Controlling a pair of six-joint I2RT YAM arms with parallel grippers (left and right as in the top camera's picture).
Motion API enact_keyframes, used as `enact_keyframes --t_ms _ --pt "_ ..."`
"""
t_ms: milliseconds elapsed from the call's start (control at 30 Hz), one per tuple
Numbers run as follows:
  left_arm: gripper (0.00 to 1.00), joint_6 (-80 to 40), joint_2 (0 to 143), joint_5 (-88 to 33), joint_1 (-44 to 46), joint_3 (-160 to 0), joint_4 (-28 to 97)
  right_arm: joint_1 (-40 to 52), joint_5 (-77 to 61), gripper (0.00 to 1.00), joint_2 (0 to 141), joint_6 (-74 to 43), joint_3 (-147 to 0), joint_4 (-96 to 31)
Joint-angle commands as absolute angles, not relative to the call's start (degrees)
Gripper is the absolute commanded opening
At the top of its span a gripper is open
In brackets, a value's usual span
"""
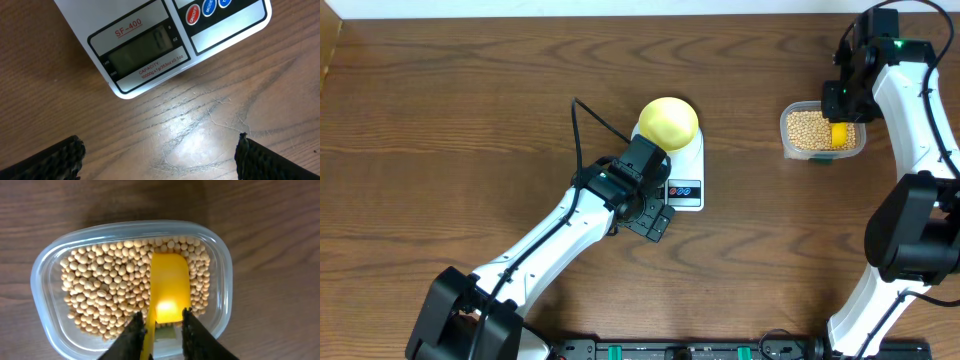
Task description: Scoop item into bowl and weigh 50g on scale
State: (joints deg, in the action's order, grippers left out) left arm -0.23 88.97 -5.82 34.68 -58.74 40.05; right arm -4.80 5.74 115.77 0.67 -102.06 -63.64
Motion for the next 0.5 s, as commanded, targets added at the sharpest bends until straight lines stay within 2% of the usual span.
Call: enact_keyframes --t_ms 0,167,333,467 --pt "0.98 -1.1 88.8 -5.3 34.7 -59.1 40.2 -4.9 5.4 0.19 114.6 0.7 -103.3 -63.9" --pt "0.98 -1.1 88.8 -5.3 34.7 -59.1 40.2 -5.0 6.2 0.01 114.7 0.7 -103.2 -64.1" --pt "0.98 -1.1 88.8 -5.3 34.7 -59.1 40.2 -5.6 6.2 0.01 114.7 0.7 -103.2 -63.9" --pt "0.98 -1.1 88.8 -5.3 34.7 -59.1 40.2 -7.2 0.0 0.01 114.7 1.0 -103.2 -64.1"
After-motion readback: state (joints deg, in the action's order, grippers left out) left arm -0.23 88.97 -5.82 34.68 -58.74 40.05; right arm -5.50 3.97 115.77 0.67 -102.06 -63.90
